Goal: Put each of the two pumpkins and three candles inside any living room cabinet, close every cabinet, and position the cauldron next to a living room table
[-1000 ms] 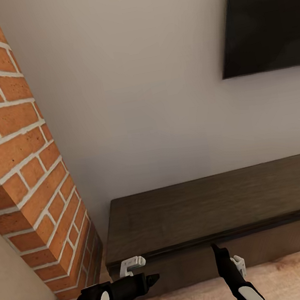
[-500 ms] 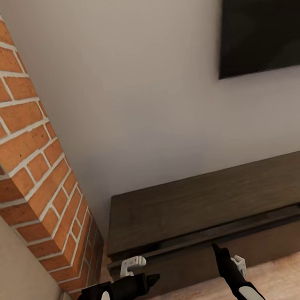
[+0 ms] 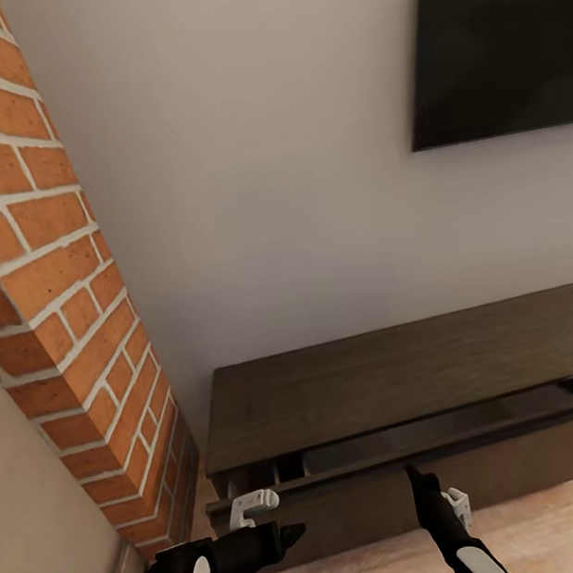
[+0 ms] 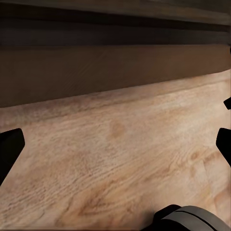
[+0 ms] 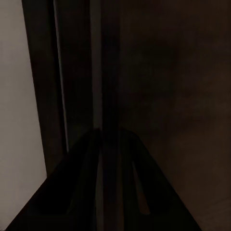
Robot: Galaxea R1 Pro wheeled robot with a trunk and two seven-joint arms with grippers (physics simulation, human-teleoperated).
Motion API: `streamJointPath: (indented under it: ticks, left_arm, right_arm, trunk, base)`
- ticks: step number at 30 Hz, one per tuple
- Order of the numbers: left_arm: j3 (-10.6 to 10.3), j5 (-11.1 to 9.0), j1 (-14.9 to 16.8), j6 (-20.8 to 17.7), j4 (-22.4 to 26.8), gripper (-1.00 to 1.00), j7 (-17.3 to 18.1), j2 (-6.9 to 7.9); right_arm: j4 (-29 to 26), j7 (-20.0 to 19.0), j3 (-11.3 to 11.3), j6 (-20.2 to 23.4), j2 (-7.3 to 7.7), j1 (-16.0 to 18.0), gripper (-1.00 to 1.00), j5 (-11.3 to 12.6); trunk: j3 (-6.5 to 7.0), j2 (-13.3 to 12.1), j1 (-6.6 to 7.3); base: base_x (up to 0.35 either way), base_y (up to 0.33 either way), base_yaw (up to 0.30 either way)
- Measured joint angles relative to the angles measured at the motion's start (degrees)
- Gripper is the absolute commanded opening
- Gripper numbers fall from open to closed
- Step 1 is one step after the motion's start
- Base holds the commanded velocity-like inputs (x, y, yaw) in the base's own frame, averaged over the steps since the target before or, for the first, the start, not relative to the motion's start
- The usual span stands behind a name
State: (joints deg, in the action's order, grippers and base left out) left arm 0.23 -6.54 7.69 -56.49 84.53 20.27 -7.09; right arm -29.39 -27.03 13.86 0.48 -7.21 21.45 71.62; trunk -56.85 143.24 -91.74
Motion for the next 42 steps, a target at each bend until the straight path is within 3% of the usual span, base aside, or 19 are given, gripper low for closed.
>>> streamJointPath:
  ticks: [42]
  left_arm:
    - [-0.1,0.0,0.0,0.0,0.0,1.00,0.0,-0.01]
  right_arm:
    - [-0.1,0.0,0.0,0.0,0.64,0.0,-1.00,0.0]
  trunk:
    - [0.00,0.0,0.00]
  base:
    - [-0.110,0.000,0.000]
